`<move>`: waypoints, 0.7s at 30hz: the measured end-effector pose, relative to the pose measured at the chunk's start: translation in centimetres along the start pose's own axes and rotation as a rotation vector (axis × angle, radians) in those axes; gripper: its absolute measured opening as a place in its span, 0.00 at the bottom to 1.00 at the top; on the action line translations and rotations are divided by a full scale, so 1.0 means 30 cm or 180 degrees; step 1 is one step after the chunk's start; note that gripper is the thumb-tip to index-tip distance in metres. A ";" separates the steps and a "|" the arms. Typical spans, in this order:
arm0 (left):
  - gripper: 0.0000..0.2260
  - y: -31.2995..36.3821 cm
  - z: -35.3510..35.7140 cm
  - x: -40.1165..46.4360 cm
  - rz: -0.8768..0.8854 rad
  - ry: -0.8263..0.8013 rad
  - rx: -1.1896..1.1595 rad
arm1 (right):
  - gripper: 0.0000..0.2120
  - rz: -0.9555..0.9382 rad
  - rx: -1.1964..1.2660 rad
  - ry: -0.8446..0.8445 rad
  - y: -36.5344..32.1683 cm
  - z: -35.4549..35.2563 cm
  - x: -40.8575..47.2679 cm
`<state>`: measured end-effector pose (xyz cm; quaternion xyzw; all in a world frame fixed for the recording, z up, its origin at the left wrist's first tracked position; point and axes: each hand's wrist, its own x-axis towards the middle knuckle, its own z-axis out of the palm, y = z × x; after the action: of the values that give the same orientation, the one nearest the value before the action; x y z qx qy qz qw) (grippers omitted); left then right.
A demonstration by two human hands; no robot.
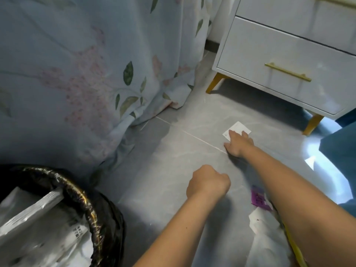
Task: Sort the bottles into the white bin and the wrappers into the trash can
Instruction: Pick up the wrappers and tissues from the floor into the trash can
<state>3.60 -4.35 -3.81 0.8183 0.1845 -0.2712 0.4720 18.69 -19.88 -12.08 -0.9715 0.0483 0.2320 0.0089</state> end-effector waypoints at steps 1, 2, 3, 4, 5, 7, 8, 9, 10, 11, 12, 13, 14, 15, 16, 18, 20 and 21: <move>0.16 0.006 0.005 0.004 0.0003 0.0030 -0.0010 | 0.28 -0.0085 -0.0017 0.0173 0.001 0.010 -0.015; 0.16 0.011 0.011 0.005 0.0010 0.0056 -0.0022 | 0.27 -0.0221 -0.0003 0.0396 0.003 0.027 -0.037; 0.16 0.014 0.016 0.004 0.0026 0.0093 -0.0038 | 0.27 -0.0437 0.0059 0.0651 0.005 0.048 -0.069; 0.15 0.012 0.021 0.001 0.0043 0.0141 -0.0065 | 0.26 -0.0681 0.0214 0.0850 0.006 0.077 -0.107; 0.15 0.007 0.026 -0.002 0.0030 0.0189 -0.0095 | 0.25 -0.0882 0.0444 0.0929 0.005 0.112 -0.153; 0.13 -0.015 0.036 -0.003 -0.0033 0.0337 -0.0160 | 0.25 -0.1160 0.0841 0.0787 0.004 0.201 -0.254; 0.12 -0.032 0.042 -0.001 -0.0061 0.0432 -0.0200 | 0.27 -0.1293 0.0914 0.0695 0.003 0.250 -0.304; 0.12 -0.050 0.048 0.000 -0.0095 0.0514 -0.0210 | 0.28 -0.1422 0.0933 0.0629 0.006 0.300 -0.352; 0.13 -0.071 0.055 0.000 -0.0136 0.0581 -0.0181 | 0.28 -0.1496 0.1015 0.0586 0.010 0.348 -0.399; 0.14 -0.095 0.062 0.000 -0.0182 0.0627 -0.0126 | 0.27 -0.1536 0.1164 0.0528 0.014 0.392 -0.450; 0.16 -0.122 0.073 0.000 -0.0233 0.0653 -0.0048 | 0.26 -0.1548 0.1275 0.0483 0.014 0.433 -0.499; 0.17 -0.152 0.087 -0.001 -0.0290 0.0676 0.0069 | 0.26 -0.1589 0.1333 0.0503 0.013 0.470 -0.547; 0.18 -0.184 0.105 -0.002 -0.0335 0.0703 0.0241 | 0.26 -0.1638 0.1352 0.0561 0.011 0.503 -0.589; 0.18 -0.216 0.123 -0.005 -0.0364 0.0739 0.0475 | 0.25 -0.1709 0.1367 0.0625 0.008 0.533 -0.626; 0.18 -0.246 0.143 -0.011 -0.0355 0.0785 0.0740 | 0.25 -0.1740 0.1436 0.0658 0.006 0.555 -0.653; 0.17 -0.286 0.179 -0.025 -0.0206 0.0927 0.1099 | 0.25 -0.1684 0.1655 0.0633 0.007 0.578 -0.689; 0.18 -0.289 0.205 -0.037 -0.0095 0.0979 0.1065 | 0.26 -0.1598 0.1912 0.0557 0.009 0.570 -0.708; 0.18 -0.278 0.213 -0.041 -0.0112 0.0952 0.0968 | 0.26 -0.1553 0.2046 0.0532 0.012 0.558 -0.714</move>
<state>-3.75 -5.92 -11.27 0.9079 0.2237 -0.1796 0.3056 -7.89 -17.65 -17.33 -0.9177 -0.1128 0.1164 0.3627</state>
